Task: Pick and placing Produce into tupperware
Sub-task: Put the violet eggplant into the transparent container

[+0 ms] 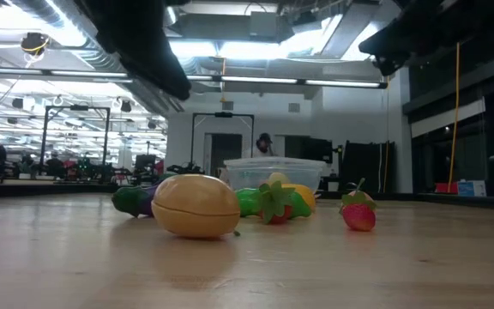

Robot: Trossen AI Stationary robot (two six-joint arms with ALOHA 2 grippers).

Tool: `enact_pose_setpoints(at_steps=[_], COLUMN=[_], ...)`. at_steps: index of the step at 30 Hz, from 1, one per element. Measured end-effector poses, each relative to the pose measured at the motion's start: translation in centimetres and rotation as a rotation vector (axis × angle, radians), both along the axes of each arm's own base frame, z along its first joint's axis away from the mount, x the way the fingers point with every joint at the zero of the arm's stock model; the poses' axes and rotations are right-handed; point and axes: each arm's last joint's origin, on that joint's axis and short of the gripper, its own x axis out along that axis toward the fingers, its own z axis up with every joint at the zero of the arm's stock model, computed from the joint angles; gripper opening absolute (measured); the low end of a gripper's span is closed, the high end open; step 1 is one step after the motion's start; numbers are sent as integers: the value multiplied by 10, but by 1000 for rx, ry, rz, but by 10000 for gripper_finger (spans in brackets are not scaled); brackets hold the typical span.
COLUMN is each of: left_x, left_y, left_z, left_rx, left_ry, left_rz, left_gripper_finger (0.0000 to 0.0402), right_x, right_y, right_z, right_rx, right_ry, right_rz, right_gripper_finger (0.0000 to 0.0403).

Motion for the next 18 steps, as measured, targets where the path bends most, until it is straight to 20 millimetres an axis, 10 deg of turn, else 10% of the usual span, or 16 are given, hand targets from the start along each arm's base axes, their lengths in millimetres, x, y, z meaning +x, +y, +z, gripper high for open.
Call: enact_pose_setpoints(at_steps=[18], left_x=[15], left_y=[-29], left_z=[0], left_rx=[-164], left_ry=[190], left_rz=[222], left_gripper_finger=[157], right_x=[-1], right_y=[14], right_z=[-1], right_rx=[-14], right_ry=[6], right_rz=[80], right_gripper_finger=[8])
